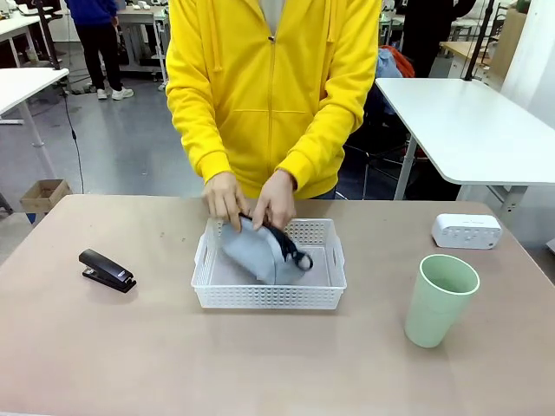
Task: Efficiently arrange items inside the basket to fit them all.
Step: Pick up the Digital clock and place it inside the Organizing basket.
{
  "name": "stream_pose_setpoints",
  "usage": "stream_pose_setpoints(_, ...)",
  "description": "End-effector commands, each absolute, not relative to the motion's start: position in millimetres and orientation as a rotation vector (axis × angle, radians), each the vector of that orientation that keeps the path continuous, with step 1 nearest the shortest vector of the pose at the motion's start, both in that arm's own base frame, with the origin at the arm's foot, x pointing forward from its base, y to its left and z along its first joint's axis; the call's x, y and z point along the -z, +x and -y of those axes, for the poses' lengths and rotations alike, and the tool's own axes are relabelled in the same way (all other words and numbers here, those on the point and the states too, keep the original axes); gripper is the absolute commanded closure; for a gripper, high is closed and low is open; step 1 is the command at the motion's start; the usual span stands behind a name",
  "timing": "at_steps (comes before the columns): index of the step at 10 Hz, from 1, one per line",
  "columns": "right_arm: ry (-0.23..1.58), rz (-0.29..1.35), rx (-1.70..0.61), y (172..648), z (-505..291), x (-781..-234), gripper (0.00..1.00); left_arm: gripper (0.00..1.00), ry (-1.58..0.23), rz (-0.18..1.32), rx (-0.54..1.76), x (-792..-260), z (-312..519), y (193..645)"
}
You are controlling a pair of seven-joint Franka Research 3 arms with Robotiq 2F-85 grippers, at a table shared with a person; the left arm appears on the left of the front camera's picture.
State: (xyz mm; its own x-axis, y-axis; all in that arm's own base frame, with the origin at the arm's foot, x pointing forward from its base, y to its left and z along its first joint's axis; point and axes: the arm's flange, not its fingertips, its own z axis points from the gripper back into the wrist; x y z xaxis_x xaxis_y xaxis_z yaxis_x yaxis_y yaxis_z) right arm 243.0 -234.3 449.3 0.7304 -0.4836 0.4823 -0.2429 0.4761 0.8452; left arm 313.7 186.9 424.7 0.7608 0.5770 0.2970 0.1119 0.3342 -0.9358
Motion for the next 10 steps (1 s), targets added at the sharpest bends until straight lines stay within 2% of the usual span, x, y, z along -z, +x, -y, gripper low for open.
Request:
stream_pose_setpoints(1, 1.095, 0.806, 0.153, 239, 237, -453, 0.0, 0.0, -1.235, 0.71, -0.309, -425, -190, 313)
stream_pose_setpoints(9, 1.098, 0.777, 0.175, 239, 235, -451, 0.0, 0.0, -1.235, 0.71, -0.309, -425, -190, 313)
stream_pose_setpoints(10, 0.995, 0.787, 0.143, 247, 221, -462, 0.0, 0.0, -1.235, 0.71, -0.309, -425, -190, 313)
